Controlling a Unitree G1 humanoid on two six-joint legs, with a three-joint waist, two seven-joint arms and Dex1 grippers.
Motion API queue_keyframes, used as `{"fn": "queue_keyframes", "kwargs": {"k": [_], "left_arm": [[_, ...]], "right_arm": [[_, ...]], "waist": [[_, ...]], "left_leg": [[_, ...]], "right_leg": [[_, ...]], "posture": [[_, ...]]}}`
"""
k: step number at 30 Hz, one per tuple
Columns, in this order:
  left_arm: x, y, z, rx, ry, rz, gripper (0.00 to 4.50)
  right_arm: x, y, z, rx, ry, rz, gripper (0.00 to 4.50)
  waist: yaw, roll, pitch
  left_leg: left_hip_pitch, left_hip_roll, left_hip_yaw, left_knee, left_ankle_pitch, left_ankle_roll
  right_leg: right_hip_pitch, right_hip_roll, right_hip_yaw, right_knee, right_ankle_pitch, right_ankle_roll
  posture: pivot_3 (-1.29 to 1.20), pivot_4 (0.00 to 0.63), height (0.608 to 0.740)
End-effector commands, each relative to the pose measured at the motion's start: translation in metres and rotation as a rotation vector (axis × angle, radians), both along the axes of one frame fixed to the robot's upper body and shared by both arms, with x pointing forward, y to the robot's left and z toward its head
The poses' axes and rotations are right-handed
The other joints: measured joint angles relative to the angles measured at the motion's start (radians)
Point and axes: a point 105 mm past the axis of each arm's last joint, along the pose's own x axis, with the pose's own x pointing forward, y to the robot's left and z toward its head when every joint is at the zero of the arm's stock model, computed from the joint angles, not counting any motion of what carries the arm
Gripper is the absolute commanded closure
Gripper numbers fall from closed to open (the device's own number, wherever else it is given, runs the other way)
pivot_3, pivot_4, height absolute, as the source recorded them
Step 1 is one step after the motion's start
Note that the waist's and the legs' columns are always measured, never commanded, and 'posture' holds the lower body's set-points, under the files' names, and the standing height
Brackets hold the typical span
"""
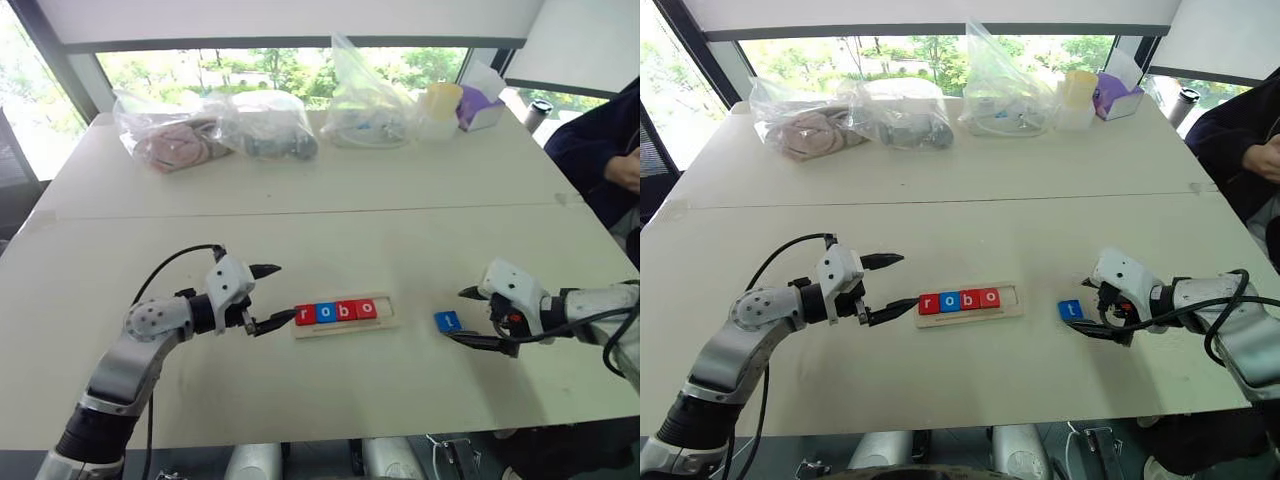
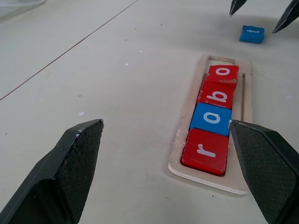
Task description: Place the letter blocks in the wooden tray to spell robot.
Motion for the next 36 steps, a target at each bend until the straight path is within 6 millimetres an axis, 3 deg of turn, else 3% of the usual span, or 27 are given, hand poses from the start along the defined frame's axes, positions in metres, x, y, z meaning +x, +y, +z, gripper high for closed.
{"fn": "queue_keyframes", "kwargs": {"k": [1,11,14,19,27,36], "left_arm": [[-0.003,0.002,0.012,0.006,-0.051,0.007,0.00],[-0.008,0.007,0.012,0.009,-0.048,0.033,0.00],[-0.008,0.008,0.013,0.010,-0.048,0.043,0.00],[-0.010,0.010,0.013,0.011,-0.048,0.049,0.00],[-0.010,0.009,0.013,0.011,-0.046,0.046,0.00],[-0.011,0.007,0.014,0.007,-0.046,0.049,0.00]], "right_arm": [[0.006,-0.006,-0.002,-0.022,-0.015,0.093,0.07],[0.028,-0.002,-0.009,0.028,-0.013,0.159,0.07],[0.027,0.003,-0.008,0.047,-0.008,0.200,0.92],[0.026,0.013,-0.006,0.065,-0.033,0.241,3.38],[0.033,0.049,0.019,0.093,-0.122,0.354,3.38],[0.038,0.077,0.018,0.091,-0.091,0.472,3.38]], "waist": [[0.001,0.000,0.000],[0.000,0.000,0.000],[0.001,0.000,0.000],[0.004,0.000,0.000],[0.002,0.001,0.000],[0.006,0.001,0.000]], "left_leg": [[0.000,0.000,0.000,0.000,0.000,0.000],[0.001,0.001,0.000,0.001,0.000,0.000],[0.001,0.002,0.000,0.001,0.000,0.000],[0.001,0.002,0.000,0.001,0.000,0.000],[0.001,0.002,-0.001,0.001,0.000,0.000],[0.001,0.001,-0.001,0.001,0.000,0.000]], "right_leg": [[0.000,0.000,0.000,0.000,0.001,0.001],[0.001,0.000,0.000,0.001,0.000,-0.001],[0.001,0.000,0.000,0.001,0.001,-0.001],[0.001,0.000,0.000,0.001,0.001,0.000],[0.001,0.000,0.000,0.001,0.001,0.000],[0.001,-0.001,0.000,0.001,0.001,0.000]], "posture": [[0.00,0.150,0.740],[0.00,0.150,0.740],[0.00,0.150,0.740],[0.00,0.150,0.740],[0.00,0.150,0.740],[0.00,0.150,0.740]]}}
